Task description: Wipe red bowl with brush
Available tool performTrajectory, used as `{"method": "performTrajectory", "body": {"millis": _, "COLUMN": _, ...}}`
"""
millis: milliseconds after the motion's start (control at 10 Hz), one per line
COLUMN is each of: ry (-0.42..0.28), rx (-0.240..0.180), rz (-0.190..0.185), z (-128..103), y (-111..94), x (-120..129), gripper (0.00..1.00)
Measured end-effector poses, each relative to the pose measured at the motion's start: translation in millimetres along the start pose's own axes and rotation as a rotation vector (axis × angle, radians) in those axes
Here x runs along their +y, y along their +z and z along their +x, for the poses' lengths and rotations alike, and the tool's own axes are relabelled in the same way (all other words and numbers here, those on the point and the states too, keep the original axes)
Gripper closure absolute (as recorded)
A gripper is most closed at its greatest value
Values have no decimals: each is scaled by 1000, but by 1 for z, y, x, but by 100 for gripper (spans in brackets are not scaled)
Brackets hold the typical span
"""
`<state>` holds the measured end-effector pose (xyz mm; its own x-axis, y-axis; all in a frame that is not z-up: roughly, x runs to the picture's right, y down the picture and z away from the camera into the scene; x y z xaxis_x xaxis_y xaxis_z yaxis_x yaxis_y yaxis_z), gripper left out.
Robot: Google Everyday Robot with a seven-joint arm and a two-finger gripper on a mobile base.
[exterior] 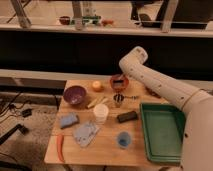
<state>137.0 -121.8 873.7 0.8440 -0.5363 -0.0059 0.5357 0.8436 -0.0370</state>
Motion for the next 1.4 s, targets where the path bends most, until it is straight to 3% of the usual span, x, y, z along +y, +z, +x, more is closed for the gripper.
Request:
{"method": "performTrajectory", "body": {"millis": 500, "ry": 43, "rx": -32, "rz": -47, "z": 13, "y": 45, "x": -1, "gripper": 97}}
{"method": "performTrajectory", "body": {"millis": 1000, "ry": 48, "rx": -32, "rz": -51, "z": 15, "y": 47, "x": 0, "gripper": 97}}
{"method": "performTrajectory", "body": {"millis": 1400, "ry": 18, "rx": -16, "rz": -48, "z": 6, "y": 63, "x": -6, "gripper": 97}}
